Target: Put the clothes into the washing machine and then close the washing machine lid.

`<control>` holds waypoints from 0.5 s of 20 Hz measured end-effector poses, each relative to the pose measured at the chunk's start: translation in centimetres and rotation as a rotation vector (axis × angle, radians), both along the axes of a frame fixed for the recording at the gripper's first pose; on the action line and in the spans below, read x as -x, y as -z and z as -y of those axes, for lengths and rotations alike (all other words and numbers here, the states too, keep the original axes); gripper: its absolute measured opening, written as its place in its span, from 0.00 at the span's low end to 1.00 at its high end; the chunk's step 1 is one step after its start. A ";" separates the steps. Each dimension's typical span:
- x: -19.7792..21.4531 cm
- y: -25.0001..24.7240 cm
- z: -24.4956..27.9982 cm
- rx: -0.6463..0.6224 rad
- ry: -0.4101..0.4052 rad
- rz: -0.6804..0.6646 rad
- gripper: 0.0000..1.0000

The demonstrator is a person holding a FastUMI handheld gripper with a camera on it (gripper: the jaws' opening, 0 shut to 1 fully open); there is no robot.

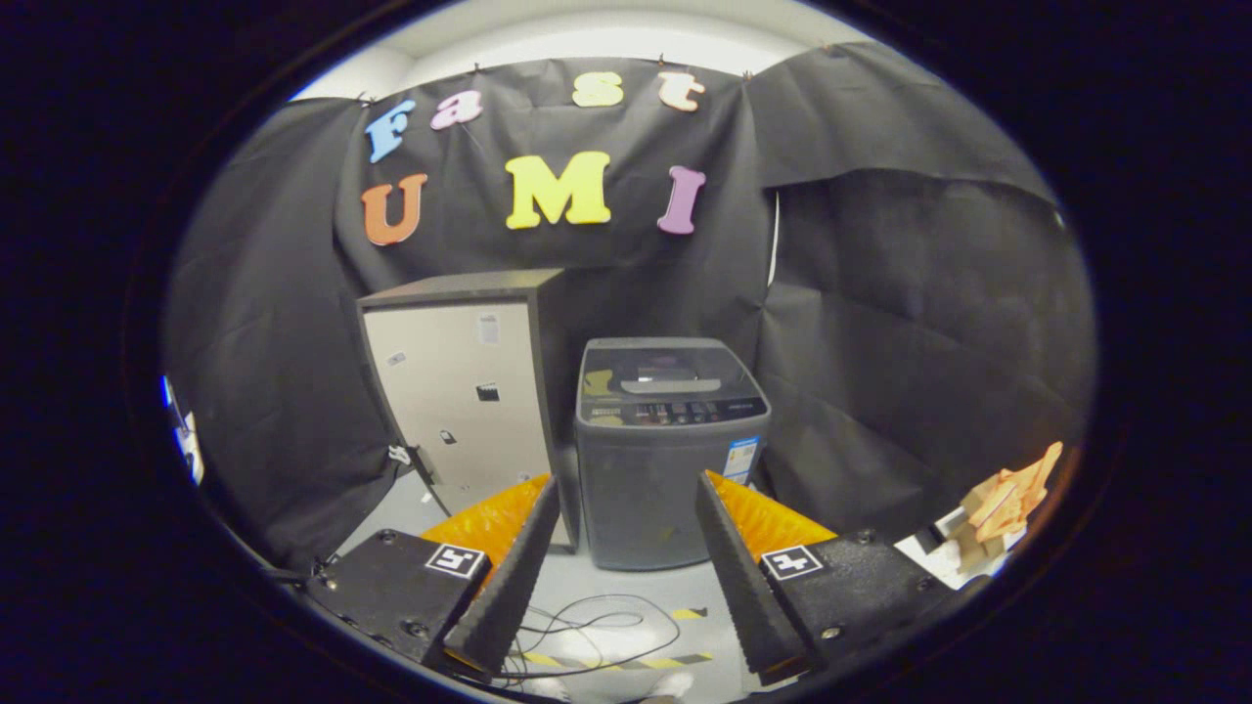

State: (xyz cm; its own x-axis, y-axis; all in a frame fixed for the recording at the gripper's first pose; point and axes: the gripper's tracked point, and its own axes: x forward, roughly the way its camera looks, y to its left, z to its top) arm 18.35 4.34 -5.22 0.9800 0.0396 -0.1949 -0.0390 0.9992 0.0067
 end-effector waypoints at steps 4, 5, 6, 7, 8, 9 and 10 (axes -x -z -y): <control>3.6 -1.8 0.9 -0.011 -0.001 0.045 0.93; 4.2 -2.6 1.3 -0.022 0.008 0.068 0.93; 4.6 -3.3 1.4 -0.026 0.014 0.086 0.93; 5.0 -3.3 1.7 -0.023 0.024 0.088 0.93; 5.5 -3.2 1.9 -0.022 0.030 0.094 0.95; 6.0 -3.4 2.0 -0.025 0.036 0.104 0.96; 6.3 -3.6 2.1 -0.029 0.042 0.110 0.96</control>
